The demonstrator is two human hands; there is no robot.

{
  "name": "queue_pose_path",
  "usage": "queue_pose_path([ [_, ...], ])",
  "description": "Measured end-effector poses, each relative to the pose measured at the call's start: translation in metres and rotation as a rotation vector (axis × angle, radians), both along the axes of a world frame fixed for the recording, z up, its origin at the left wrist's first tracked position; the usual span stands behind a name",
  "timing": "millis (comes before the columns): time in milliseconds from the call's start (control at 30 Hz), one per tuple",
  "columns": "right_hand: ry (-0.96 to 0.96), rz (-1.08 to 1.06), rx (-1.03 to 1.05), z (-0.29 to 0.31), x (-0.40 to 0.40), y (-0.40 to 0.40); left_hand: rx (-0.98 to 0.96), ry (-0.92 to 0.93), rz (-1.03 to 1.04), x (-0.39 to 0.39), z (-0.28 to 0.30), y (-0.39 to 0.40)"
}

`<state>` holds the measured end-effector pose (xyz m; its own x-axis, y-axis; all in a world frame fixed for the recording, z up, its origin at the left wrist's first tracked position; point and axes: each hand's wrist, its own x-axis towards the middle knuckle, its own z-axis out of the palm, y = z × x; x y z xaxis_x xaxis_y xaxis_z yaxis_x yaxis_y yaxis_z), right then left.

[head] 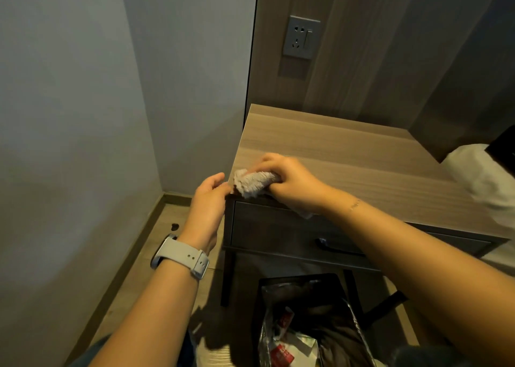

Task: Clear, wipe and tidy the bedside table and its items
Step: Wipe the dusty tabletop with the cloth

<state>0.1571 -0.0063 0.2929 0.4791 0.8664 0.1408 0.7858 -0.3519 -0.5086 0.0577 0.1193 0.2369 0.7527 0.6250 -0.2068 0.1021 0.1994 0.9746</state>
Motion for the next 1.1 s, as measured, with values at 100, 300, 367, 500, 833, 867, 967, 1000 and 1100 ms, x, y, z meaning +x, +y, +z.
queue_pose_path([
  [100, 0.154, 0.021, -0.045, 0.007, -0.008, -0.038, 0.088, -0.01, 0.001, -0.002, 0.004, -0.005],
  [300, 0.536, -0.36, 0.165, 0.037, 0.007, -0.122, 0.414, -0.027, -0.072, -0.008, 0.027, -0.019],
  [367, 0.465, -0.506, 0.246, 0.047, 0.026, -0.148, 0.461, 0.093, -0.102, 0.01, 0.035, -0.013],
  [500, 0.185, -0.652, 0.058, 0.053, 0.081, -0.194, 0.538, 0.41, -0.219, 0.072, 0.047, -0.003],
  [833, -0.036, -0.65, -0.042, -0.005, 0.087, -0.155, 0.714, 0.577, -0.009, 0.12, 0.034, -0.002],
  [867, -0.03, -0.585, -0.032, -0.003, 0.078, -0.145, 0.736, 0.595, -0.011, 0.121, 0.034, -0.003],
  [967, 0.157, -0.365, -0.036, 0.012, 0.063, -0.117, 0.724, 0.616, -0.044, 0.129, 0.034, 0.003],
  [1000, 0.28, -0.347, -0.013, 0.022, 0.069, -0.113, 0.708, 0.617, -0.06, 0.132, 0.033, 0.008],
  [1100, 0.45, -0.559, 0.151, 0.055, 0.127, -0.121, 0.677, 0.629, -0.091, 0.146, 0.024, 0.027],
])
